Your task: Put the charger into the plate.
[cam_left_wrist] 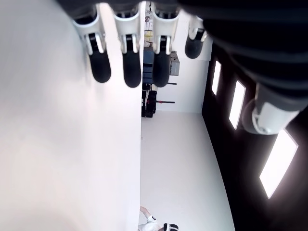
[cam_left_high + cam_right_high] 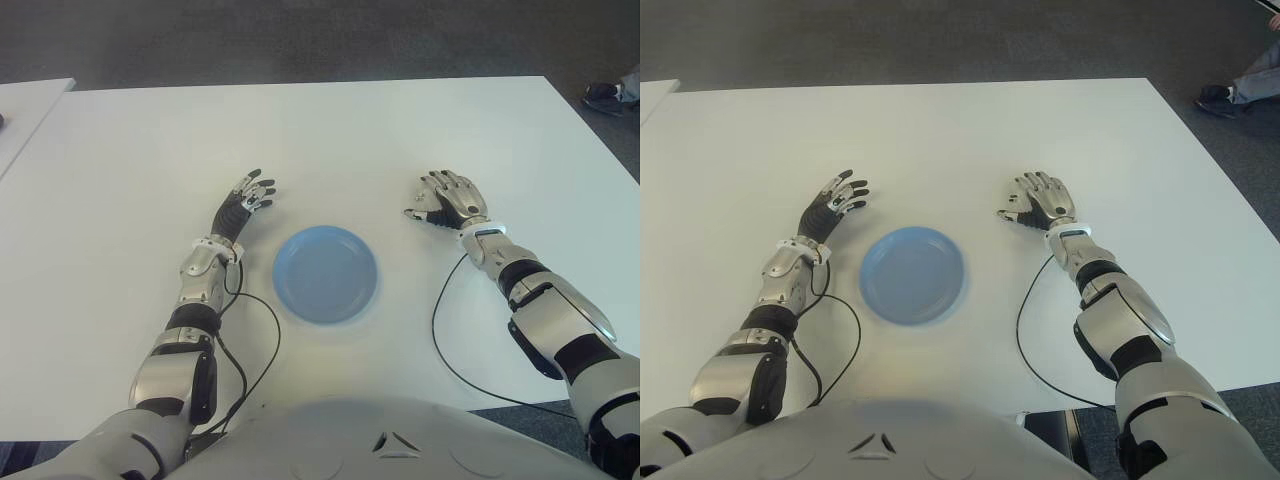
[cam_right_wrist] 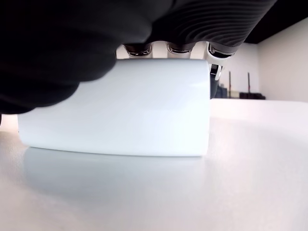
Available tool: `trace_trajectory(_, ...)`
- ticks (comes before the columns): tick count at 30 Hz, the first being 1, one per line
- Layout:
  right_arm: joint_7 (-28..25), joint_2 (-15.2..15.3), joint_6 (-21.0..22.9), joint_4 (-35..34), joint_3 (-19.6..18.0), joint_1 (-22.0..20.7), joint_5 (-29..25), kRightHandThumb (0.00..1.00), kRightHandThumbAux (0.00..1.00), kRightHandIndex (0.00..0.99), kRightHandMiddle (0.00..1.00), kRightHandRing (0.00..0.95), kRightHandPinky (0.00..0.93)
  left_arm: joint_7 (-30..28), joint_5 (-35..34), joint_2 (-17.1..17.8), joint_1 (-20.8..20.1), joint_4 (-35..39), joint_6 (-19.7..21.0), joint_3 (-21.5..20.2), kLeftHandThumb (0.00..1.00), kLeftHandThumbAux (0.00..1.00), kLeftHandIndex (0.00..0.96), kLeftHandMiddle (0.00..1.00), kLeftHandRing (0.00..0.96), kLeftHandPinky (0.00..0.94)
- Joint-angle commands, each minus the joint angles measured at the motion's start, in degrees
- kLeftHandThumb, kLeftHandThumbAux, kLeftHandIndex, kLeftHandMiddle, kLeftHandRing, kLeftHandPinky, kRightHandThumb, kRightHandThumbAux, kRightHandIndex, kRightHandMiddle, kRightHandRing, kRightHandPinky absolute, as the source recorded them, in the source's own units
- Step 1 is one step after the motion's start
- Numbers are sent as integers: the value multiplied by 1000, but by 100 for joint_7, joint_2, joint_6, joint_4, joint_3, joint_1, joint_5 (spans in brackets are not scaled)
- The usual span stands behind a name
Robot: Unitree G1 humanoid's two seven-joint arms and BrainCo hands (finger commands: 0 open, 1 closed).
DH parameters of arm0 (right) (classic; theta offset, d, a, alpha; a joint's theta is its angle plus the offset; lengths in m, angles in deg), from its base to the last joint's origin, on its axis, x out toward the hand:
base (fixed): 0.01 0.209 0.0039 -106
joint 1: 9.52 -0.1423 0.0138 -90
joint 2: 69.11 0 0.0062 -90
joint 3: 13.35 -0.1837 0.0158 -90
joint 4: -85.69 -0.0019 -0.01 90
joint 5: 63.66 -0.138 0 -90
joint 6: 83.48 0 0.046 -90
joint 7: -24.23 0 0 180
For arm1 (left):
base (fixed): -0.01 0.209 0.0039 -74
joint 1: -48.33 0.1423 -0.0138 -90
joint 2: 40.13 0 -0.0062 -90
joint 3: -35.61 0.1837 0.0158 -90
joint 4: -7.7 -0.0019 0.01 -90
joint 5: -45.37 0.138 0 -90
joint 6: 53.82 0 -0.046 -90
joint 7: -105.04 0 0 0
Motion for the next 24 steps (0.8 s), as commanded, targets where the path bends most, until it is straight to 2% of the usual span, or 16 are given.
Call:
trace_trajectory(1,-82,-69,-12,190,376,416,465,249,278,0,51,69,158,104,65,-17,150,-68,121,27,0,446,63,215,220,225)
trace_trajectory(3,-38,-109,15,203,425,430,491,264,269,27,151,209,324,116,70,-19,157,-57,115,30,0,444,64,212,218,224)
trace_trajectory(5,-4,-136,34,226,466,441,509,271,263,45,209,287,414,133,75,-19,163,-48,109,33,0,444,65,211,217,224)
trace_trajectory(6,12,-141,36,238,483,444,515,280,266,171,342,392,495,143,78,-19,165,-44,105,35,0,443,66,210,217,225)
trace_trajectory(7,42,-123,9,235,499,439,517,283,267,216,390,430,524,152,81,-19,168,-40,102,35,0,443,67,210,217,226)
trace_trajectory(8,100,-114,-7,234,531,437,533,284,270,325,493,515,591,166,84,-20,171,-33,99,36,0,442,68,210,218,227)
trace_trajectory(10,247,-100,-10,224,596,442,575,270,299,441,606,616,673,188,85,-24,183,-13,96,40,0,442,71,213,220,231)
trace_trajectory(12,365,-97,8,221,649,447,608,250,380,561,719,731,785,199,83,-26,188,-1,97,43,0,442,76,217,225,235)
trace_trajectory(17,990,-169,242,175,855,478,840,272,535,676,816,823,874,224,72,-31,199,25,87,38,0,444,85,223,231,239)
trace_trajectory(24,1554,-239,469,224,887,519,881,305,668,742,865,869,905,237,57,-33,214,53,64,29,0,448,96,234,238,242)
